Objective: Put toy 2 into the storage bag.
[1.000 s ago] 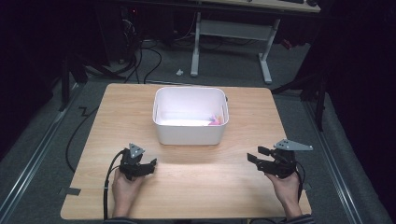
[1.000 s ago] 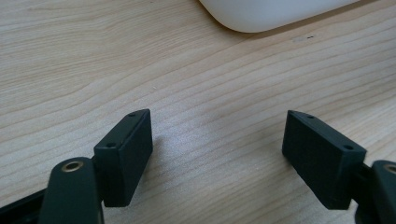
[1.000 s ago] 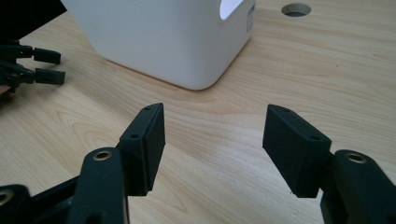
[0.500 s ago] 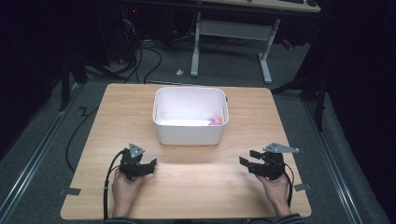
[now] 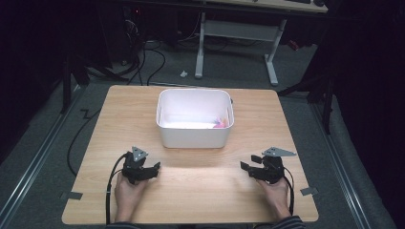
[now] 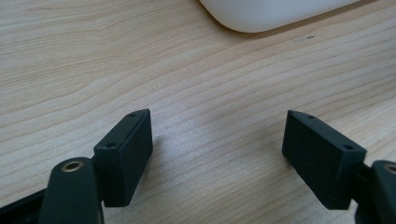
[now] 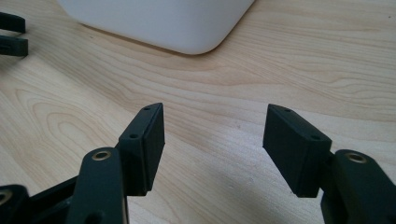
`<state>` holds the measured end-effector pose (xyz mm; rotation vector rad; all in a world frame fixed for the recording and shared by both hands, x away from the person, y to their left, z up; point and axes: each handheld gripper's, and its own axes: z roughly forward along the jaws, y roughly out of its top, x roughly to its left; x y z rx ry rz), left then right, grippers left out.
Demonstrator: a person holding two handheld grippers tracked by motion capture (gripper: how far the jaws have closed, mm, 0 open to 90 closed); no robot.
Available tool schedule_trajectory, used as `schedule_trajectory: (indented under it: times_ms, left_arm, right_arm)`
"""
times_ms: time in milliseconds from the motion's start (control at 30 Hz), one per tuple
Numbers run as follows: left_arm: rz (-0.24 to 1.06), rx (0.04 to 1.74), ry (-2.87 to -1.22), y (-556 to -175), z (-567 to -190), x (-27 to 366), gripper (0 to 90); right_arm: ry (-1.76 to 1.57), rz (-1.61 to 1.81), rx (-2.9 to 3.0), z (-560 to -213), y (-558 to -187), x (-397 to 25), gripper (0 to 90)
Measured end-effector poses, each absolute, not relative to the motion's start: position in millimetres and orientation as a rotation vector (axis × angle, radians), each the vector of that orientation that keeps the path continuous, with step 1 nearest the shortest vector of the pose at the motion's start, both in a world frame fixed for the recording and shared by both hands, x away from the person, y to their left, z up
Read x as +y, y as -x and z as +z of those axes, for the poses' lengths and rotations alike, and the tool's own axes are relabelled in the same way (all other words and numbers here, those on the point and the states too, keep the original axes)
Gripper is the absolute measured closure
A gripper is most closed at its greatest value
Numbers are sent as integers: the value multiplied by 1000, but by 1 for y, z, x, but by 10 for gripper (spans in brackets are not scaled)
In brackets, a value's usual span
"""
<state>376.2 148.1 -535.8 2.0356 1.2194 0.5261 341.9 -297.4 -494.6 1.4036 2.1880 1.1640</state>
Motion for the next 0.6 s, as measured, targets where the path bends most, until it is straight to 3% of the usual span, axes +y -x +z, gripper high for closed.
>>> schedule_trajectory:
  times_ms: [600]
  left_arm:
    - [526,1219,-2036,-376,-536,148,246]
  right_arm:
    - [-1409,1066,2210,-520,-351,-287,389]
